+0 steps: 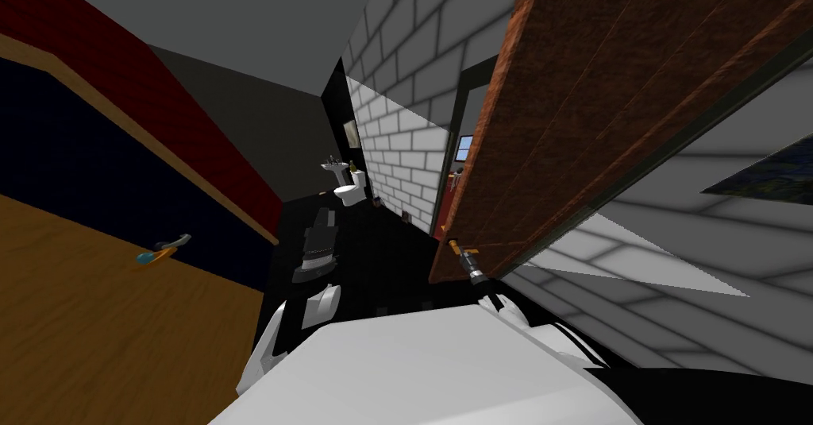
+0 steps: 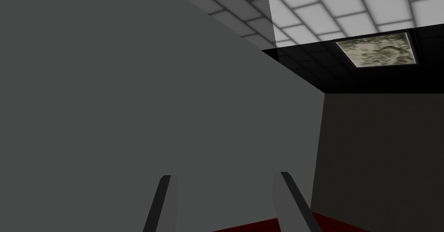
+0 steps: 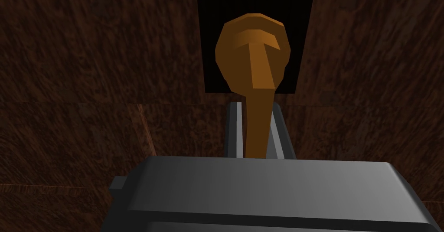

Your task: Pull the door open

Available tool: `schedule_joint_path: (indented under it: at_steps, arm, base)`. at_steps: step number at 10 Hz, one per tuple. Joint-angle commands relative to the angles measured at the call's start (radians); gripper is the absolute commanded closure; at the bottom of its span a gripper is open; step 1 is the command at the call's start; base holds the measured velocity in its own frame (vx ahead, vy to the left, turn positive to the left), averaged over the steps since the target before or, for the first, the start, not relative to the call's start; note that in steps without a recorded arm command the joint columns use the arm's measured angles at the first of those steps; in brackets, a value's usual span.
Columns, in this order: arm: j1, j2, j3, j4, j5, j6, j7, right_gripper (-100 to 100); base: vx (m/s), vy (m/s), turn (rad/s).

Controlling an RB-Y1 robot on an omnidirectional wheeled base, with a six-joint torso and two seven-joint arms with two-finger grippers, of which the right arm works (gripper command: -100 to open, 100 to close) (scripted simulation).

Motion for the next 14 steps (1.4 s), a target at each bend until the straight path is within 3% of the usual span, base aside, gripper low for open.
schedule_joint_path:
  at_steps: [1, 3, 4, 5, 7, 10, 11, 13, 14]
  arm:
    - [-0.028, 0.020, -0.002, 0.021, 0.008, 0.004, 0.011, 100]
    - [-0.028, 0.020, -0.002, 0.021, 0.008, 0.004, 0.011, 100]
    - [-0.048, 0.028, -0.007, 0.029, 0.012, 0.017, 0.017, 100]
    - [-0.038, 0.028, -0.007, -0.024, 0.012, 0.017, 0.017, 100]
    - [-0.063, 0.035, -0.011, 0.035, 0.015, 0.027, 0.022, 100]
    - [-0.069, 0.035, -0.016, 0.025, 0.015, 0.038, 0.023, 100]
    - [-0.043, 0.020, -0.007, 0.026, 0.022, 0.012, 0.006, 100]
    - [-0.043, 0.020, -0.007, 0.029, 0.022, 0.012, 0.006, 100]
    - [-0.023, 0.004, -0.001, 0.033, 0.027, -0.021, -0.012, 100]
  base:
    - [-0.142, -0.083, 0.118]
    - [-0.108, -0.040, 0.042]
    - [-0.139, -0.045, 0.069]
    - [-0.138, -0.056, 0.062]
    - [-0.084, -0.049, 0.045]
    - [-0.142, -0.059, 0.051]
    - [-0.143, -0.014, 0.202]
    - [-0.100, -0.020, 0.032]
    - [-0.100, -0.039, 0.143]
